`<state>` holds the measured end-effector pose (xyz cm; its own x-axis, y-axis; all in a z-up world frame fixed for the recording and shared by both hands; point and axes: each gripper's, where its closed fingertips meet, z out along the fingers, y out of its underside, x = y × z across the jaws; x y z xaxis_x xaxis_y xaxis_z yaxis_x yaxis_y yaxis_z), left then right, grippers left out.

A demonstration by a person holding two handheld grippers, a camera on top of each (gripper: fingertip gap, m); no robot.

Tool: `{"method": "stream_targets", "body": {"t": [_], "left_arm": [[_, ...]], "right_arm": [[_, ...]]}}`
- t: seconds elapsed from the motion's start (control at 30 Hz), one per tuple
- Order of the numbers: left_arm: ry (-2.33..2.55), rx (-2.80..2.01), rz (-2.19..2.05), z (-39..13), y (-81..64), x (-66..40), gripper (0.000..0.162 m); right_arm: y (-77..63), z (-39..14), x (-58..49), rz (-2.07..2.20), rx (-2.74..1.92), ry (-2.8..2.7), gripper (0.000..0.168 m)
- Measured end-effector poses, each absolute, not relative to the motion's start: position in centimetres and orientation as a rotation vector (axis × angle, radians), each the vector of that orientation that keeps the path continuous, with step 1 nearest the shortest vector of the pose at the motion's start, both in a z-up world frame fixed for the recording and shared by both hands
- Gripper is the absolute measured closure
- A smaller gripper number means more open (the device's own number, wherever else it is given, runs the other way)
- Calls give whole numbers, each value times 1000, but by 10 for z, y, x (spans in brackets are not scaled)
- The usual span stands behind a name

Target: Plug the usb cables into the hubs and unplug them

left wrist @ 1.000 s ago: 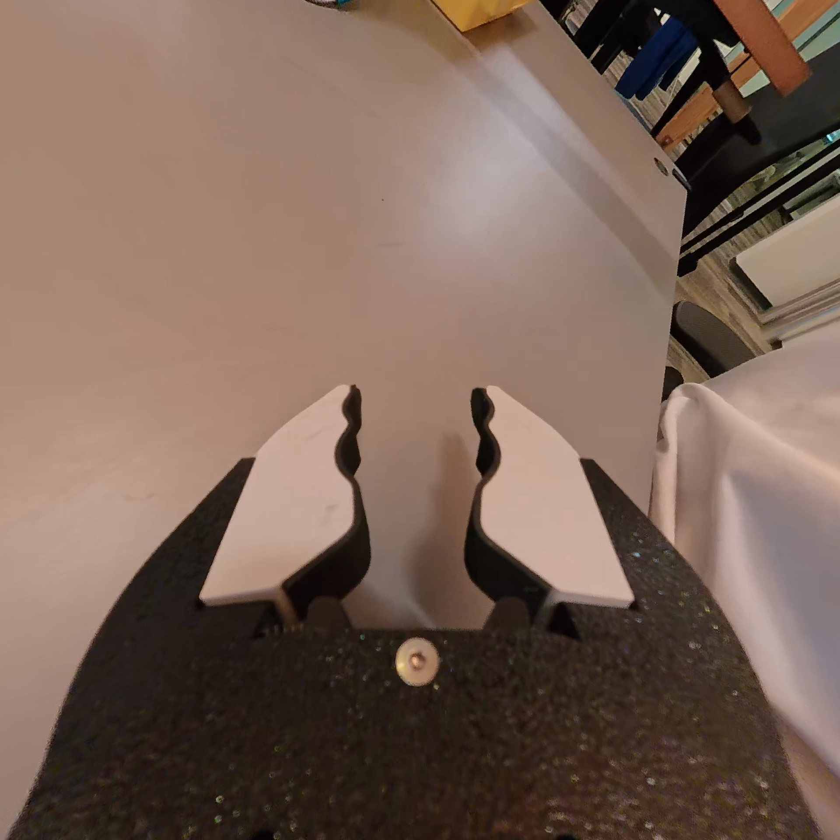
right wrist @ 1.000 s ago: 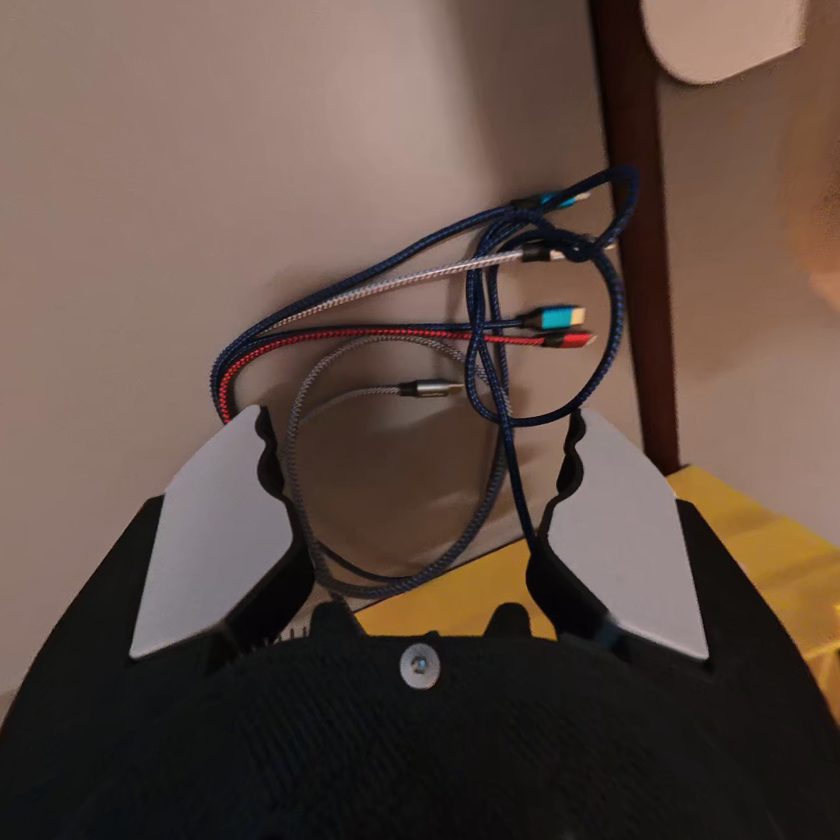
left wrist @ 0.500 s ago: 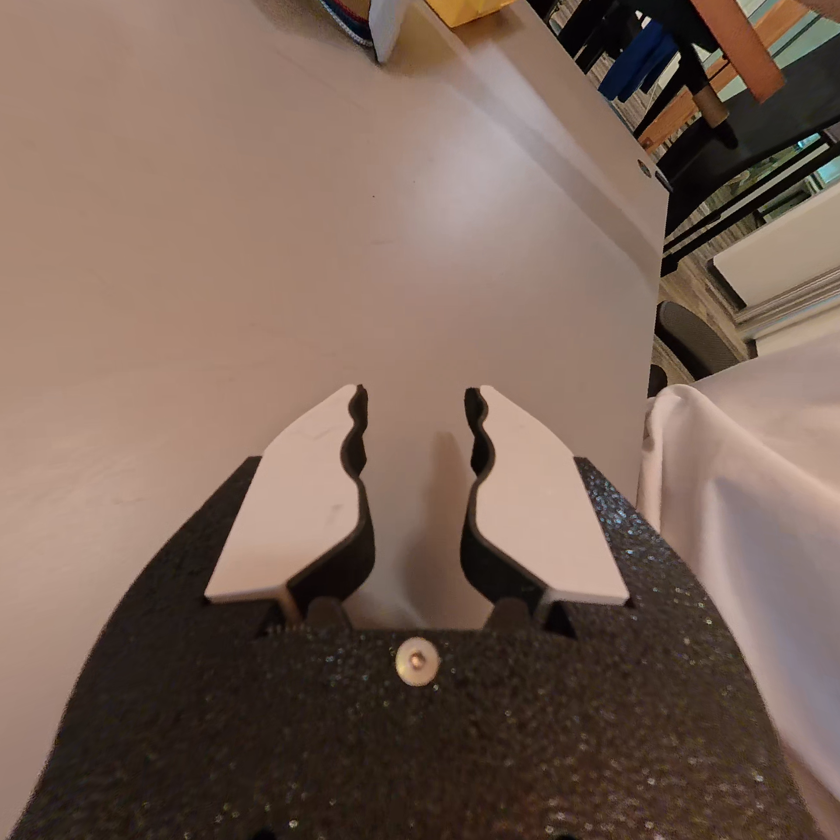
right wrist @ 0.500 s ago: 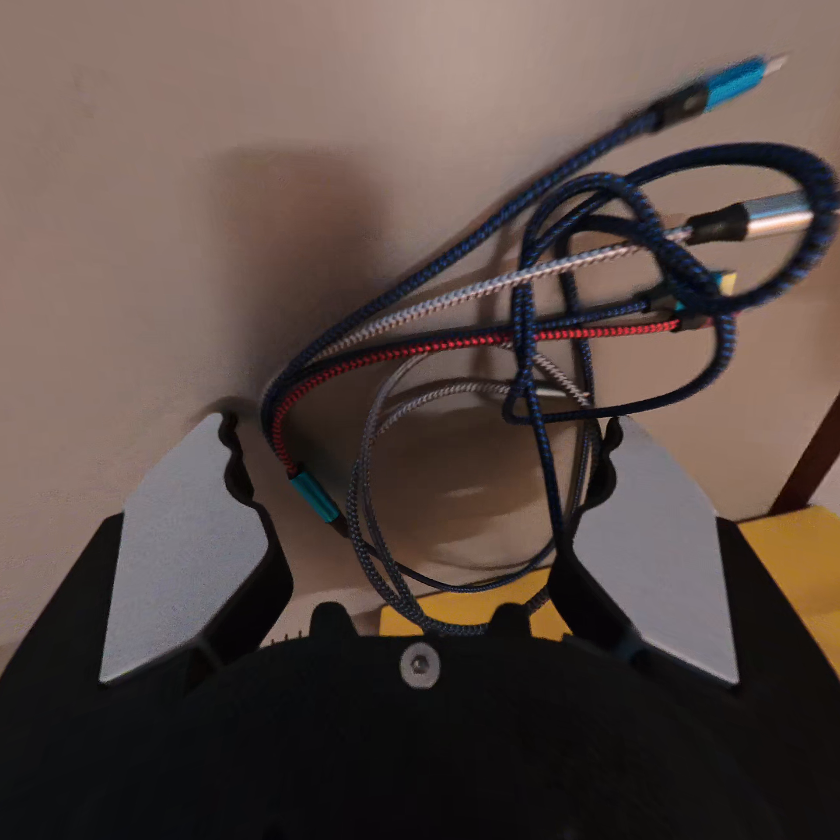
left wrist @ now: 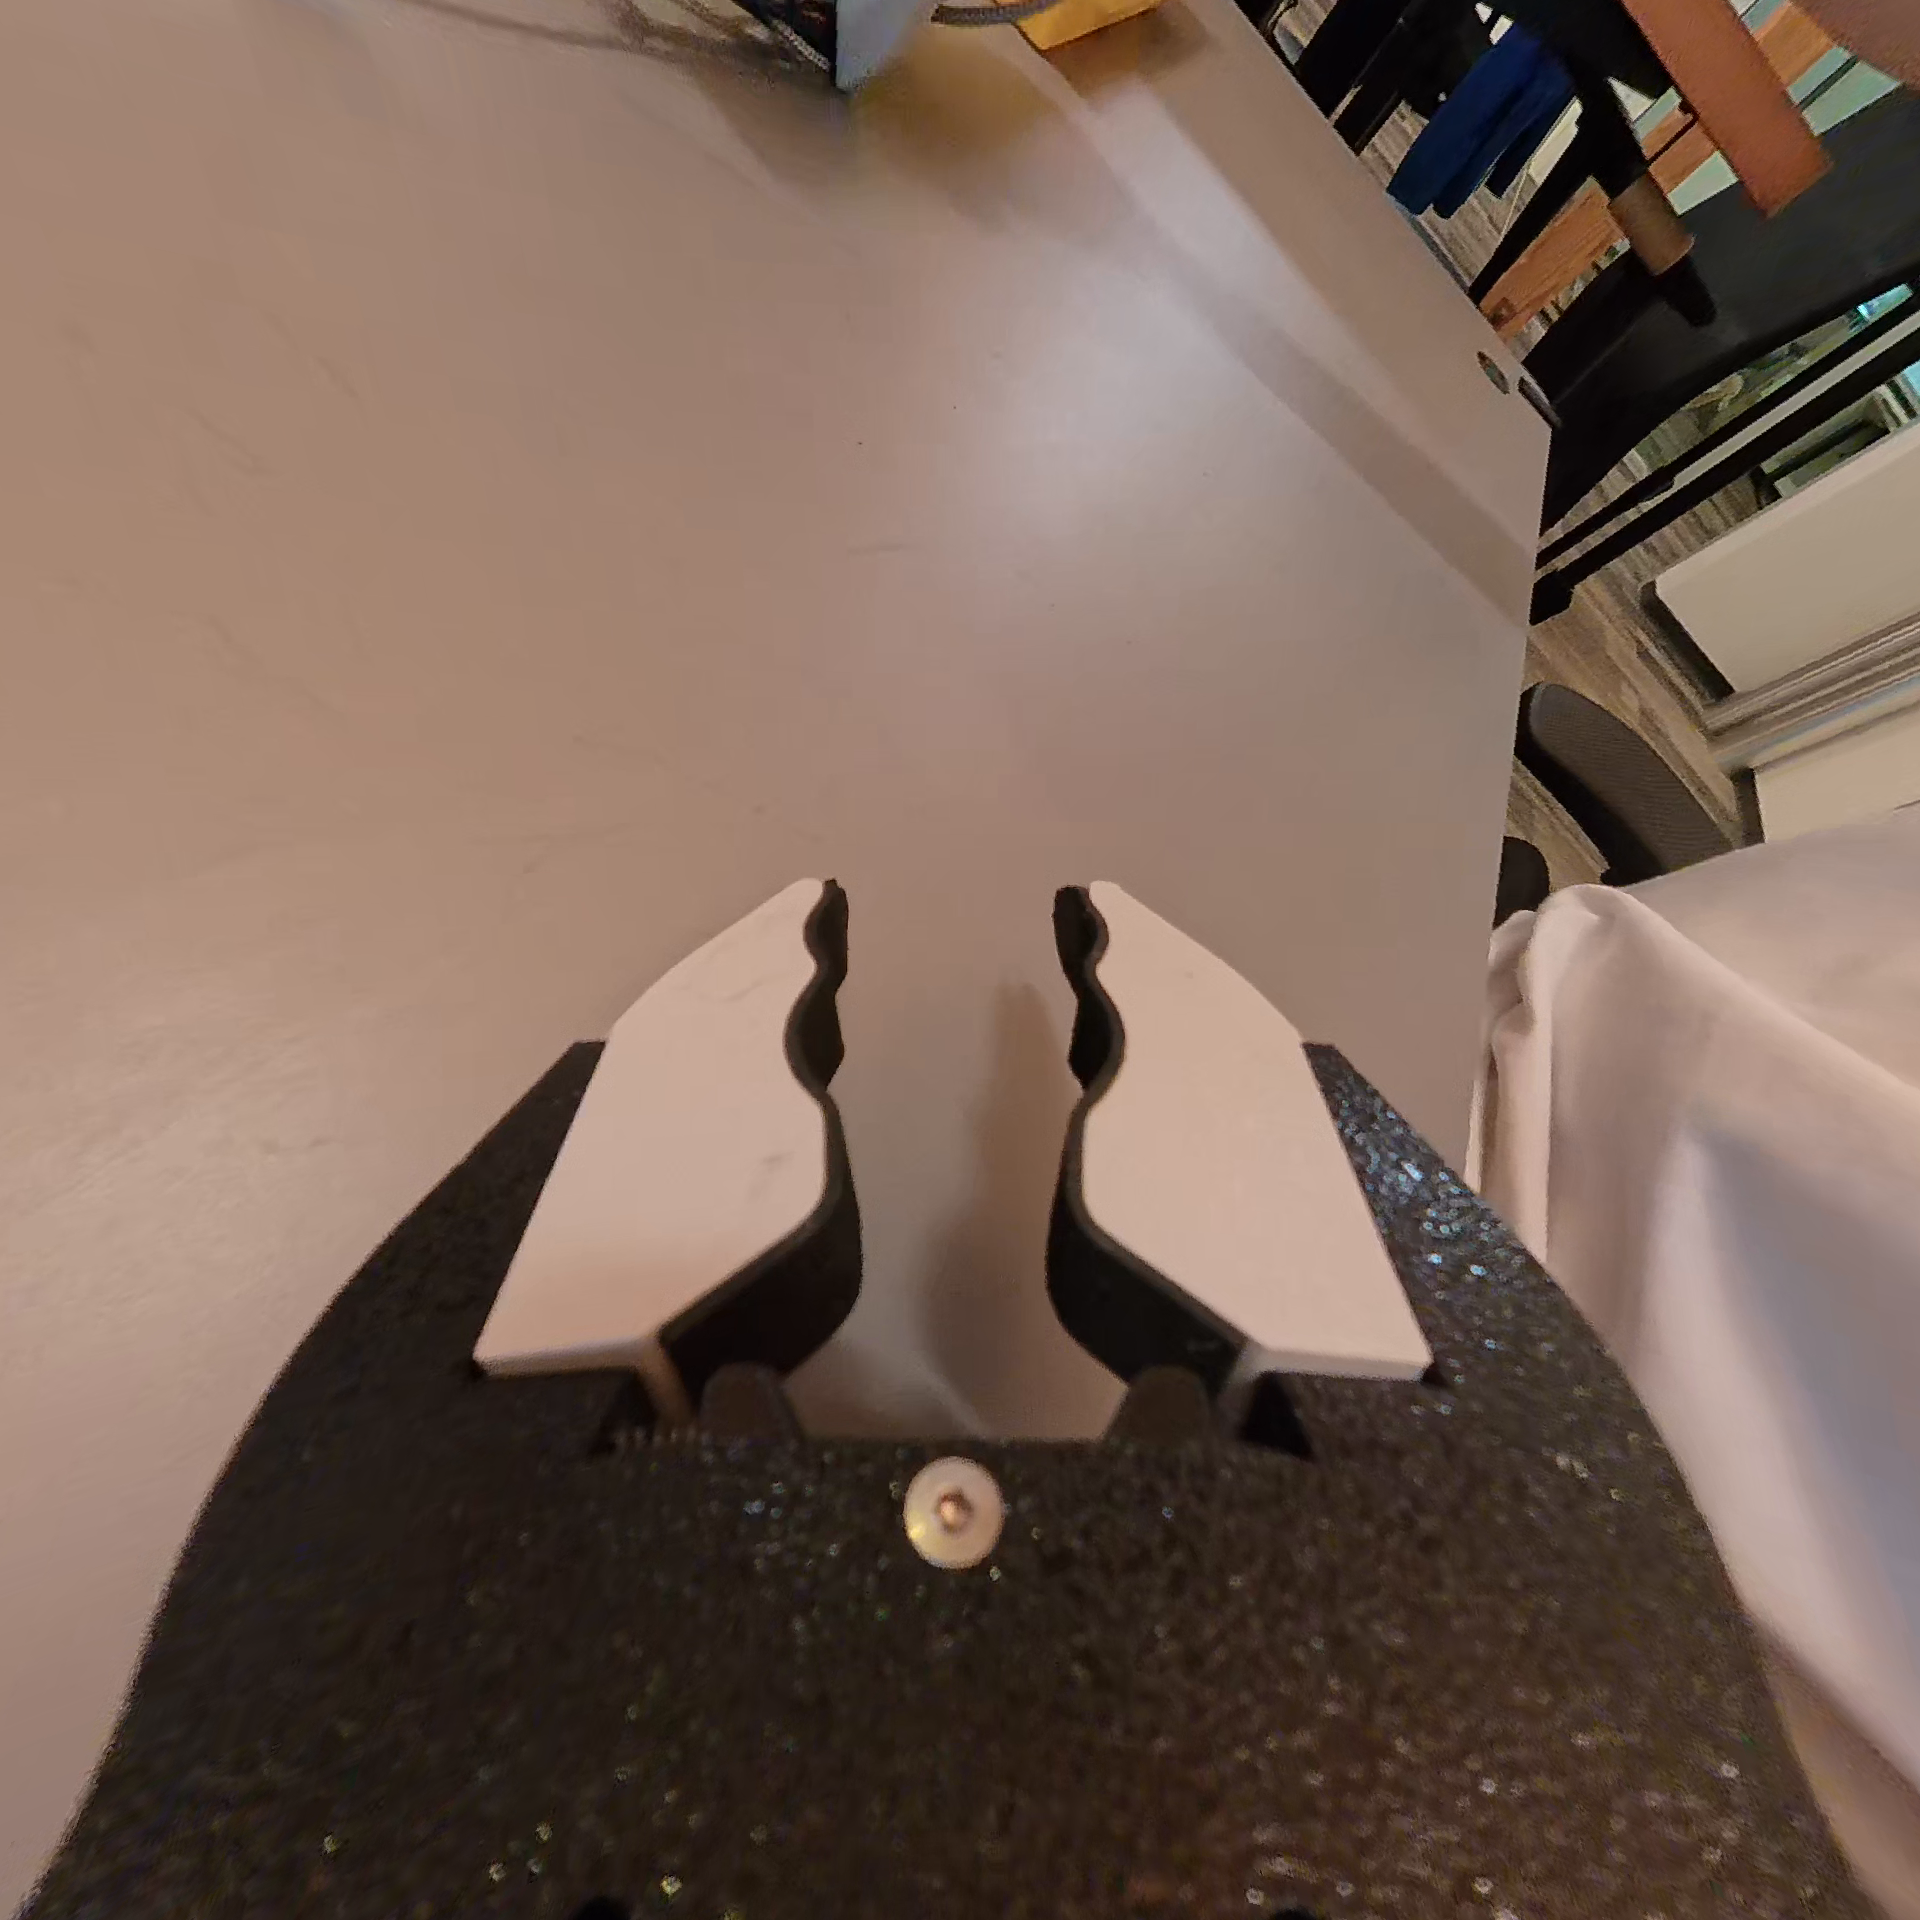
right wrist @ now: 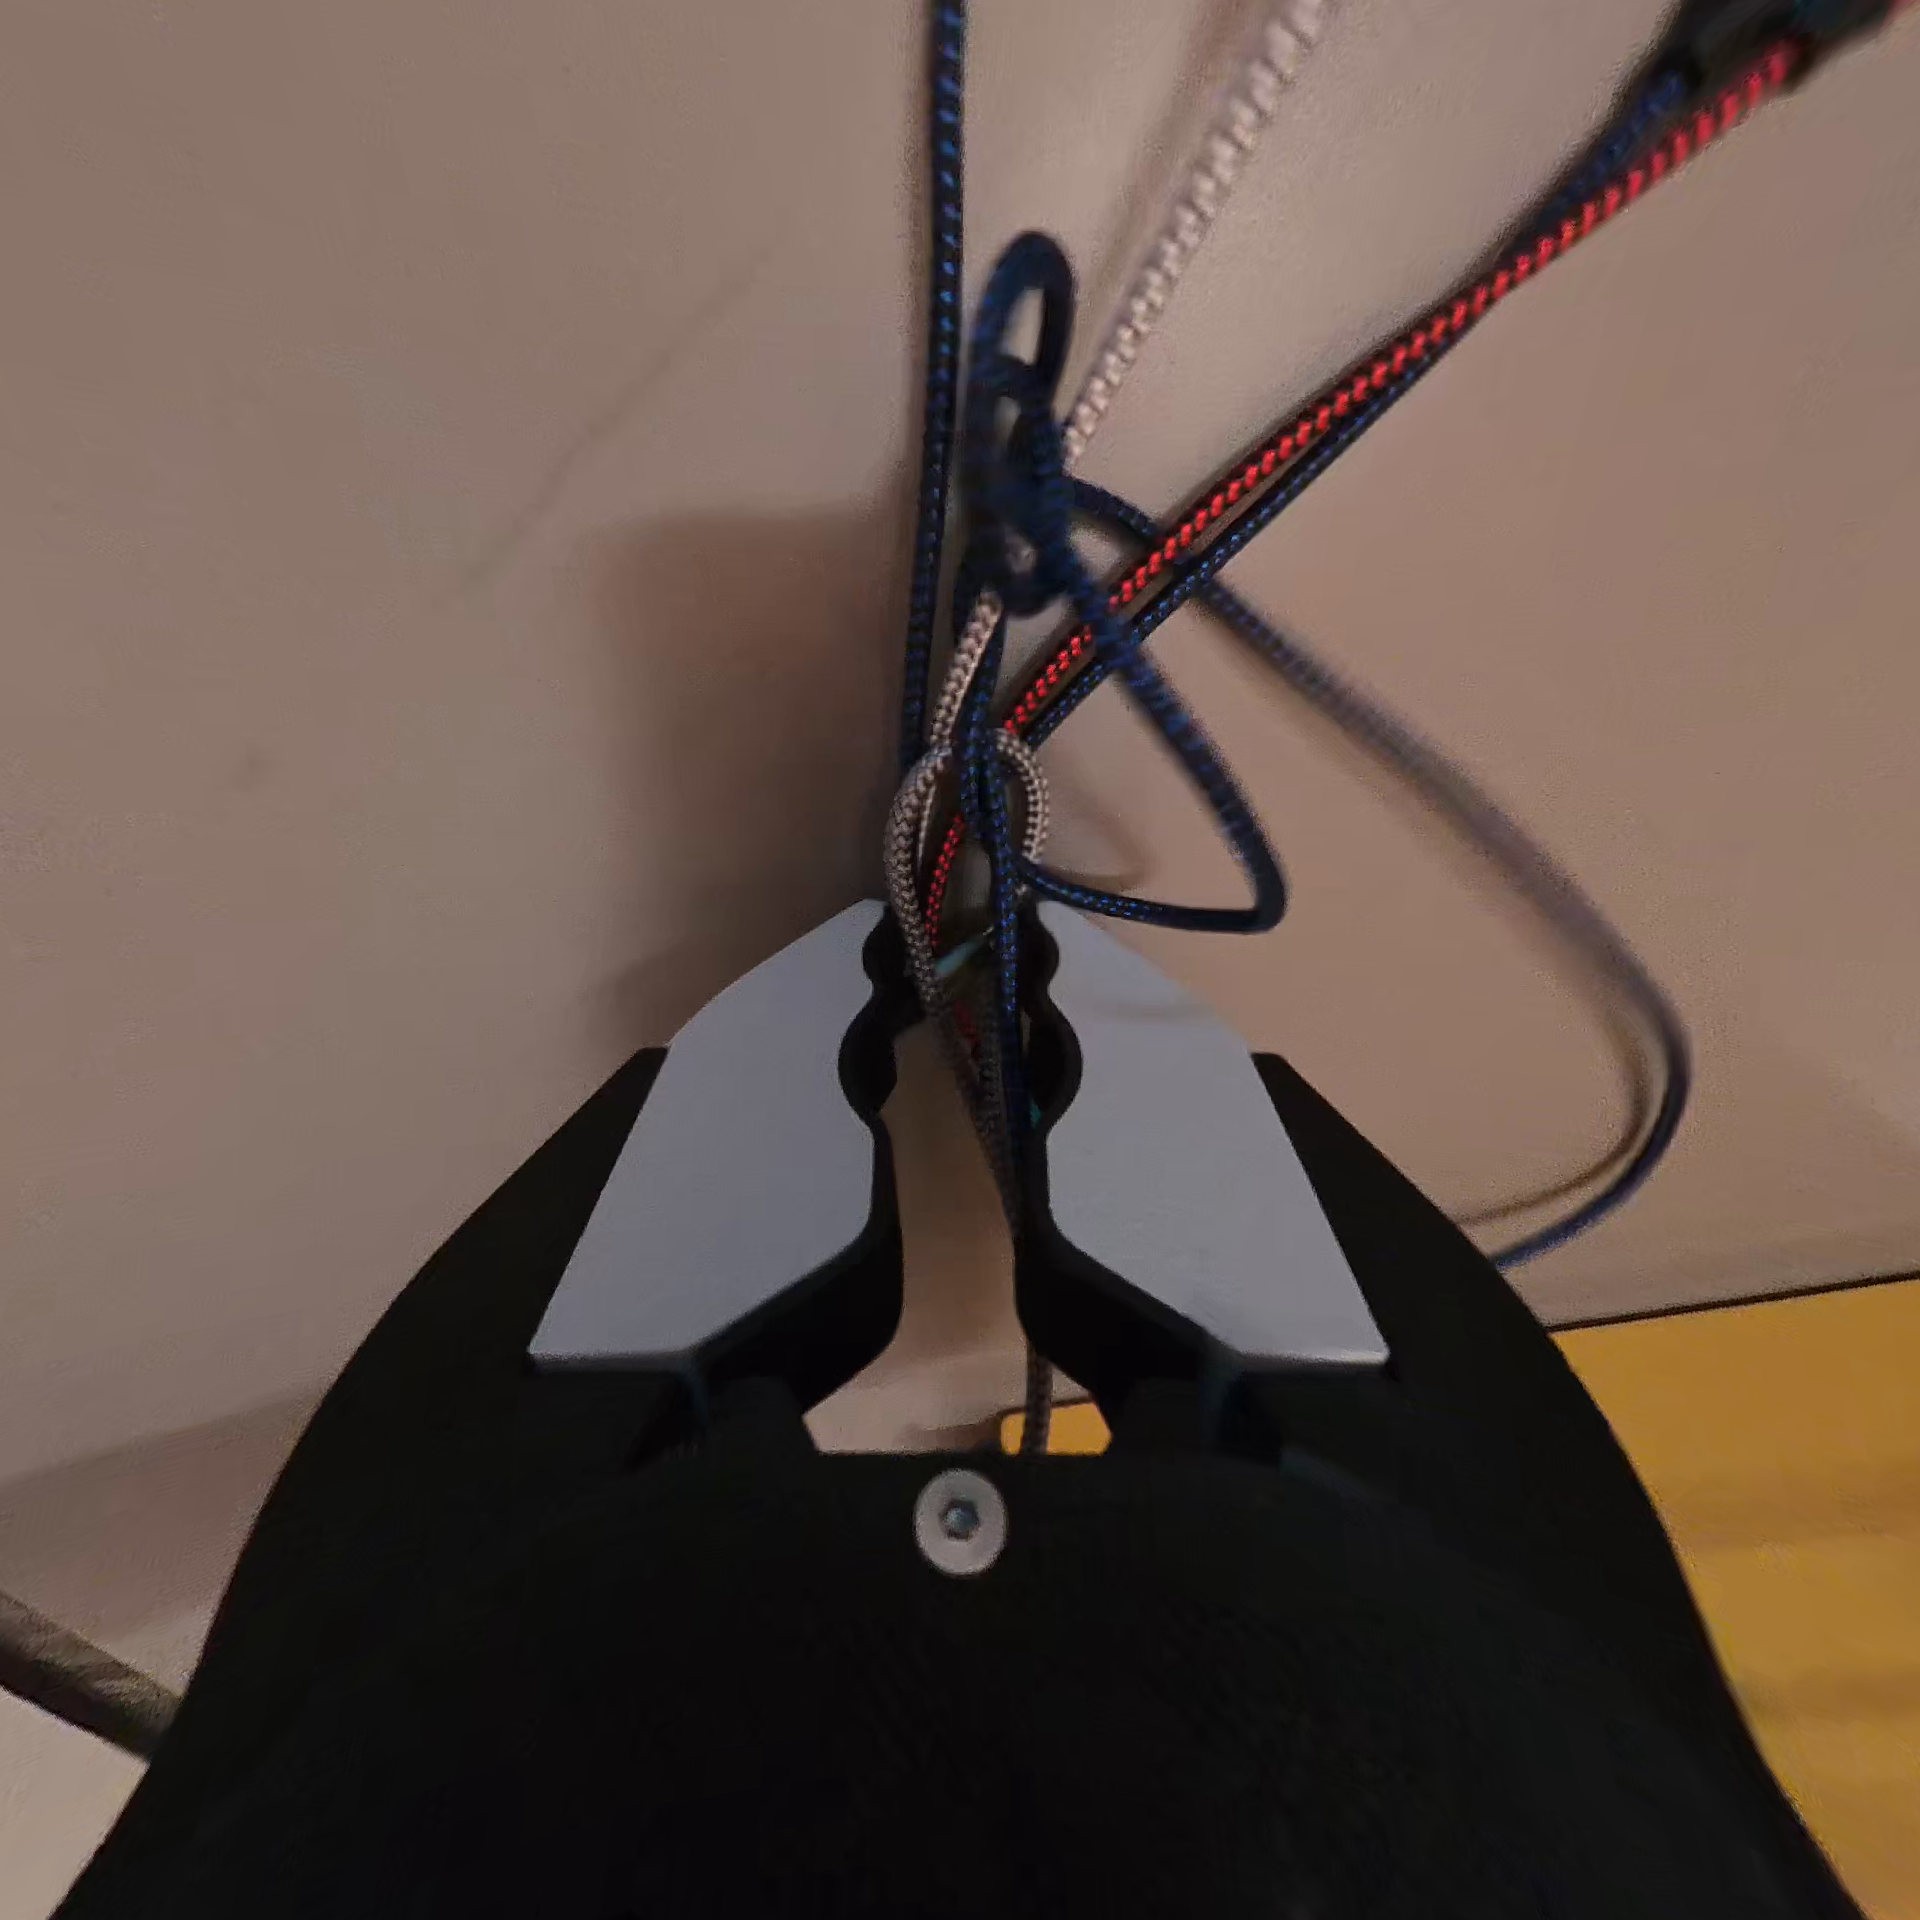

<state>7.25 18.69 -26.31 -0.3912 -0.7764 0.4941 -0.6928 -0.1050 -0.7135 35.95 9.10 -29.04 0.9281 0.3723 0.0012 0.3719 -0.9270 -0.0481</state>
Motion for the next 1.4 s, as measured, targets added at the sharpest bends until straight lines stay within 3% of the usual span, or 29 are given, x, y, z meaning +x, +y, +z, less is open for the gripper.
{"method": "stream_targets", "body": {"t": [0.23, 0.5, 0.63, 1.03, 1.2, 1.33, 1.4], "left_arm": [[2042, -1686, -1519, -264, 187, 73, 123], [2036, -1692, -1511, -264, 188, 73, 126], [2033, -1697, -1512, -264, 188, 73, 127], [2036, -1746, -1612, -264, 187, 73, 135], [2028, -1760, -1622, -264, 187, 73, 137], [2019, -1770, -1635, -263, 188, 73, 137], [2014, -1777, -1650, -263, 188, 73, 136]], "right_arm": [[91, -267, 377, -243, -2966, -728, 157], [77, -105, 476, -657, -2886, -570, 161], [15, -69, 545, -860, -3080, -503, 161], [-75, -125, 640, -1194, -3529, -849, 160], [-48, -188, 629, -889, -3484, -892, 160], [-38, -203, 628, -775, -3358, -993, 134], [-40, -194, 635, -809, -3317, -879, 106]]}}
